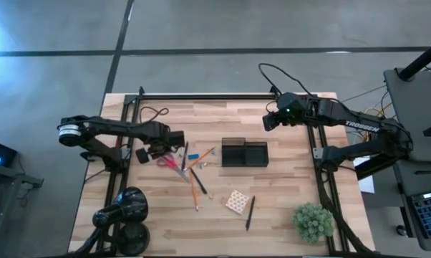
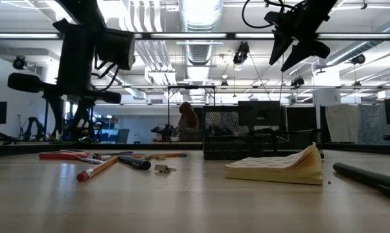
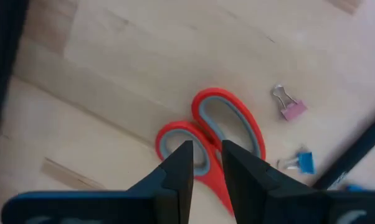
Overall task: Pick and place office supplies into organizer
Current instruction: Put the orange scissors into the desk organizer
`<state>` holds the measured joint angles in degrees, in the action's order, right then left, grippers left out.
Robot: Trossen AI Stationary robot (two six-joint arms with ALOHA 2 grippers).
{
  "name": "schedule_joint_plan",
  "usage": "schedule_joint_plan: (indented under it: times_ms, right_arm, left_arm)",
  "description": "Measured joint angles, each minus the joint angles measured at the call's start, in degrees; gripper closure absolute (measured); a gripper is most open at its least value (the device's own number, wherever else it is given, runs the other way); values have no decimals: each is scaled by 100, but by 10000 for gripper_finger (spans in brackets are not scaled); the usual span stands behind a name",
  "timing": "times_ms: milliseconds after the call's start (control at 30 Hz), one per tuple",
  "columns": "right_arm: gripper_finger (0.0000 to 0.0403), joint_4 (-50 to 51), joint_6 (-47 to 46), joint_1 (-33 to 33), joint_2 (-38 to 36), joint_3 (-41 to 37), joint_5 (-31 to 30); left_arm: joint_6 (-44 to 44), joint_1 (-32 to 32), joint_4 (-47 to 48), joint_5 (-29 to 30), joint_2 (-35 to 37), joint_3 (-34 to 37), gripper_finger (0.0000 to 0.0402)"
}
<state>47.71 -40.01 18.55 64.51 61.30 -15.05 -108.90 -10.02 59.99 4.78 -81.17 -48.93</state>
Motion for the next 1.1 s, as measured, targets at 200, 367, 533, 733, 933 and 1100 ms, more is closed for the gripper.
schedule_joint_plan:
  times_ms: [200, 367, 533, 733, 933, 1100]
  right_arm:
    - [211, 1, 8, 0, 0, 2, 0]
    - [211, 10, 22, 0, 0, 2, 0]
    - [211, 10, 69, 0, 0, 1, -2]
    - [211, 10, 129, 0, 0, 2, -2]
    - [211, 8, 317, 0, 0, 2, -7]
    - [211, 5, 421, 2, -2, 1, -11]
  left_arm:
    - [-927, 0, -385, -39, -24, 222, 332]
    - [-1091, 2, -657, -355, -24, 451, 332]
    - [-1474, 7, -696, -341, -24, 647, 332]
    - [-505, 2, -1278, -443, -9, 747, 332]
    - [1392, 0, -1283, -602, 5, 499, 332]
    - [1475, 2, -1352, -619, 16, 414, 332]
